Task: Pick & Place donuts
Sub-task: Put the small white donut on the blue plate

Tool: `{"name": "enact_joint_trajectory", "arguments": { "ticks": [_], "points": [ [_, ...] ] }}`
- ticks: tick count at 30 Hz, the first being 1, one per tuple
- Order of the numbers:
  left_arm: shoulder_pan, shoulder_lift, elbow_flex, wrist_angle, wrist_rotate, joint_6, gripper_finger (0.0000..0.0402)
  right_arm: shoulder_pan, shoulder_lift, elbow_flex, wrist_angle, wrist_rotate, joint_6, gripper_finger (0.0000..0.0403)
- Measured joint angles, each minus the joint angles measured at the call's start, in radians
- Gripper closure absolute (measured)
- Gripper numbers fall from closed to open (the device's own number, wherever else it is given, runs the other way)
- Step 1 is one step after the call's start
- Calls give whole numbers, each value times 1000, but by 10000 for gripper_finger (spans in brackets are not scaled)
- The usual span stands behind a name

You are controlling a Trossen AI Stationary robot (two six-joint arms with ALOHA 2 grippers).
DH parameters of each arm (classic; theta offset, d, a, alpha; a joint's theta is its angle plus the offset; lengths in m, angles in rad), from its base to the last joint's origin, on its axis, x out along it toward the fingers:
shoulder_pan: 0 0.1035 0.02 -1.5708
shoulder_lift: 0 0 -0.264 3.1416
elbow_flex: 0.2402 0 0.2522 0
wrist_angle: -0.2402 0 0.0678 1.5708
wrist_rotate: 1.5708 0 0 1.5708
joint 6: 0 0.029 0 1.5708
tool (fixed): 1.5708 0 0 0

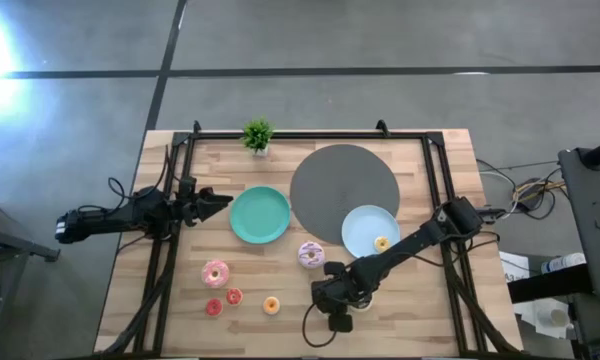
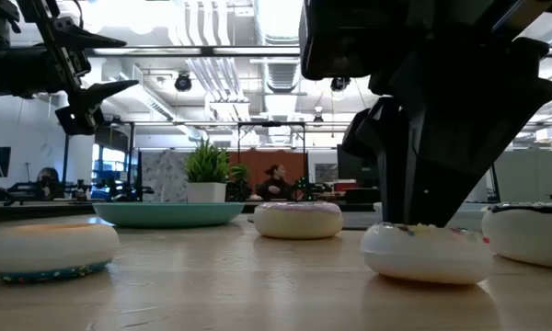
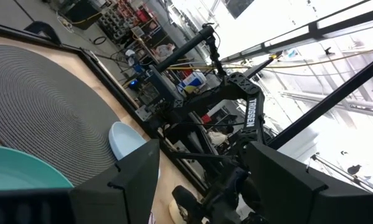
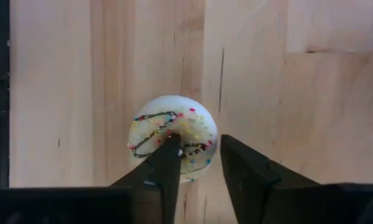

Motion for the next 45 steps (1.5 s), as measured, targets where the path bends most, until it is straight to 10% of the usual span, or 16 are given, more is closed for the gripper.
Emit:
{"name": "enact_joint_trajectory", "arguments": {
  "ticks": [8, 16, 27, 45],
  "points": [
    [0, 0, 0, 0, 0, -1, 182, -17, -10, 0, -19, -36, 84, 385],
    [0, 0, 0, 1, 0, 0, 182, -88, -238, -19, -330, 174, 259, 391],
    [0, 0, 0, 1, -2, 0, 182, -221, -655, -436, -448, 203, 740, 391],
    [0, 0, 0, 16, -20, -77, 182, -414, -742, -699, -353, 211, 686, 333]
  ]
}}
